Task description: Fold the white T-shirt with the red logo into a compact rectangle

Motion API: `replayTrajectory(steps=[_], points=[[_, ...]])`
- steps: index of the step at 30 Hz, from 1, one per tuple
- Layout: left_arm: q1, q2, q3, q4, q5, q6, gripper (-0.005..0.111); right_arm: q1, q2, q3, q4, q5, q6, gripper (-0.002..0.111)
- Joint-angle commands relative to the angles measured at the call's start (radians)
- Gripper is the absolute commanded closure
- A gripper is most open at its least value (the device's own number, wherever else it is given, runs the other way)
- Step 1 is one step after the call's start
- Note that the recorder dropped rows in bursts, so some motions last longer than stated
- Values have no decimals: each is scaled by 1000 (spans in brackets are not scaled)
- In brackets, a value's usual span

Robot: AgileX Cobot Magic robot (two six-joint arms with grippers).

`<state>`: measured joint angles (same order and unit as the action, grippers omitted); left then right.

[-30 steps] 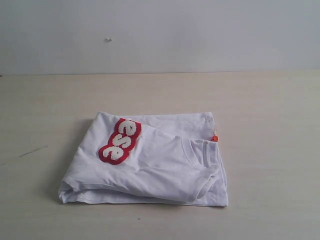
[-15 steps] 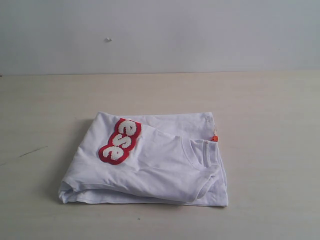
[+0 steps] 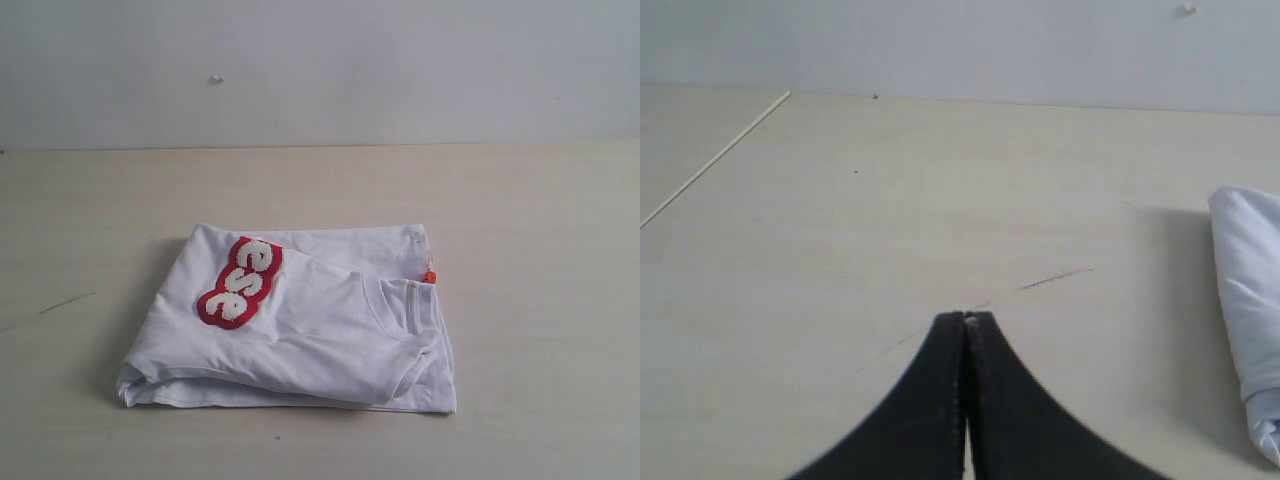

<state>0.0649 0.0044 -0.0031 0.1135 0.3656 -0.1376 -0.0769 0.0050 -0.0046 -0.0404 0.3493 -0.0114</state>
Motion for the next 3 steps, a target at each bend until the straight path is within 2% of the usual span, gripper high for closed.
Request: replayTrajectory(steps=[1, 3], points=[[-5, -4, 3, 2, -7, 3, 107, -6, -5, 5, 1, -9, -4, 108], [-5, -4, 3, 2, -7, 3, 107, -6, -5, 5, 1, -9, -4, 108]])
